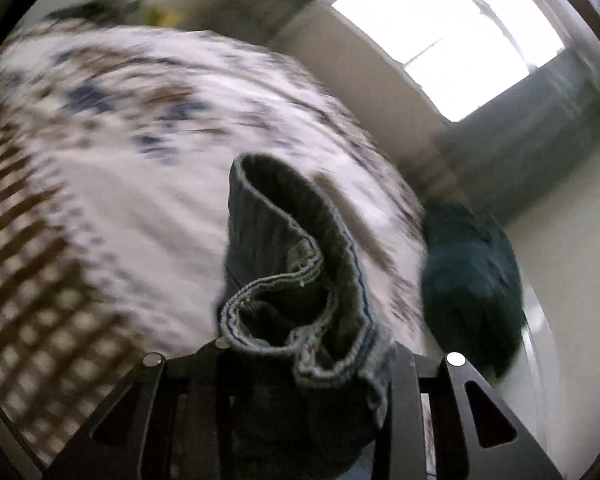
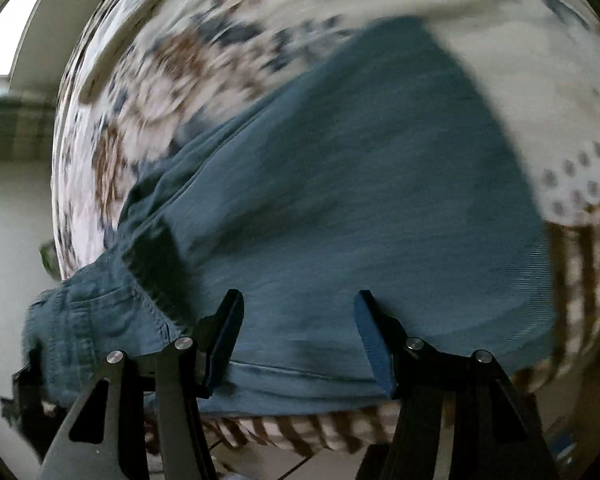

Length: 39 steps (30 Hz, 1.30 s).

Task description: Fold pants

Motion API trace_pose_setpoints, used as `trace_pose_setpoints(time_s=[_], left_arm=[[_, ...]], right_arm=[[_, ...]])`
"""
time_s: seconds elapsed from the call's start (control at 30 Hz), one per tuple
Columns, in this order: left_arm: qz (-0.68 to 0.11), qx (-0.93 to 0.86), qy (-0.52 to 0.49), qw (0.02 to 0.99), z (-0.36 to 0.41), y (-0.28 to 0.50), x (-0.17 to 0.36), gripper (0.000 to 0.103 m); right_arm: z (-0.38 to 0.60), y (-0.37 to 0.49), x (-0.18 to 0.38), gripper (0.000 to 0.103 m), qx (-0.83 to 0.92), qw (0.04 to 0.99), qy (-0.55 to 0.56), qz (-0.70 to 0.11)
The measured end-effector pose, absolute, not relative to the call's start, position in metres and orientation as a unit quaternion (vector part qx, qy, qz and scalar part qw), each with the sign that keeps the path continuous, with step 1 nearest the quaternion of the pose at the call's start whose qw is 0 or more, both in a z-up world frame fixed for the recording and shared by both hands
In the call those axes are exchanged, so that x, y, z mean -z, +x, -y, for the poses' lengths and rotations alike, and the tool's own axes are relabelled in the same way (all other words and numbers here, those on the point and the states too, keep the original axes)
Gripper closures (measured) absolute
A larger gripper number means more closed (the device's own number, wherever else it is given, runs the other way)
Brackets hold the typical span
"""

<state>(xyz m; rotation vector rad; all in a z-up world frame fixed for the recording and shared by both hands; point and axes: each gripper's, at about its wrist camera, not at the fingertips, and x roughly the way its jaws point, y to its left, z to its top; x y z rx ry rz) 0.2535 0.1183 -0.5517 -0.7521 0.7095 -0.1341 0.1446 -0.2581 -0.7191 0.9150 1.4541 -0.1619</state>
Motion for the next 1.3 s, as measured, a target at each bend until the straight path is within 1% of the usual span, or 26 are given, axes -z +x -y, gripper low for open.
trace_pose_setpoints(time_s=[0.13, 0.27, 0.4, 0.47, 0.67, 0.77, 0.87, 0.93, 1.0, 1.03, 1.07, 1.1, 1.2, 1.27, 1.3], left_arm=[[-0.346, 0.134, -0.335, 0.866, -0.030, 0.247, 0.519, 0.076], [-0.374, 0.191, -0.321, 0.849, 0.061, 0.240, 0.514, 0.076], [-0.411, 0.227, -0.304, 0.829, 0.134, 0.236, 0.532, 0.077], [-0.431, 0.239, -0.286, 0.822, 0.167, 0.235, 0.543, 0.077], [-0.497, 0.254, -0.228, 0.798, 0.246, 0.223, 0.583, 0.076], [-0.539, 0.240, -0.177, 0.788, 0.275, 0.217, 0.601, 0.075], [-0.578, 0.217, -0.096, 0.781, 0.298, 0.214, 0.611, 0.073], [-0.587, 0.208, -0.064, 0.780, 0.305, 0.211, 0.611, 0.071], [-0.595, 0.196, -0.039, 0.779, 0.310, 0.209, 0.607, 0.062], [-0.602, 0.191, -0.026, 0.775, 0.315, 0.208, 0.604, 0.046], [-0.608, 0.184, -0.018, 0.772, 0.316, 0.214, 0.603, 0.032], [-0.608, 0.183, -0.014, 0.772, 0.318, 0.213, 0.601, 0.030], [-0.592, 0.180, 0.006, 0.786, 0.324, 0.212, 0.587, 0.028], [-0.589, 0.174, 0.010, 0.789, 0.323, 0.220, 0.582, 0.023], [-0.586, 0.171, 0.009, 0.792, 0.320, 0.223, 0.581, 0.023]], right_arm=[[0.303, 0.123, 0.708, 0.043, 0.098, 0.657, 0.404, -0.629], [0.355, 0.102, 0.701, 0.043, 0.115, 0.664, 0.410, -0.614], [0.409, 0.086, 0.704, 0.043, 0.118, 0.665, 0.424, -0.603], [0.427, 0.085, 0.706, 0.040, 0.122, 0.671, 0.412, -0.603], [0.477, 0.081, 0.715, 0.039, 0.130, 0.678, 0.375, -0.618], [0.496, 0.077, 0.716, 0.036, 0.120, 0.680, 0.372, -0.621], [0.508, 0.076, 0.716, 0.031, 0.115, 0.679, 0.356, -0.632], [0.515, 0.074, 0.716, 0.031, 0.111, 0.682, 0.349, -0.633], [0.520, 0.073, 0.713, 0.028, 0.109, 0.685, 0.344, -0.633], [0.523, 0.072, 0.711, 0.026, 0.109, 0.686, 0.343, -0.632], [0.525, 0.070, 0.709, 0.022, 0.108, 0.689, 0.342, -0.630], [0.528, 0.070, 0.706, 0.022, 0.106, 0.691, 0.342, -0.627], [0.534, 0.068, 0.697, 0.021, 0.096, 0.693, 0.351, -0.623], [0.536, 0.069, 0.691, 0.021, 0.087, 0.694, 0.356, -0.620], [0.536, 0.072, 0.687, 0.019, 0.082, 0.695, 0.357, -0.618]])
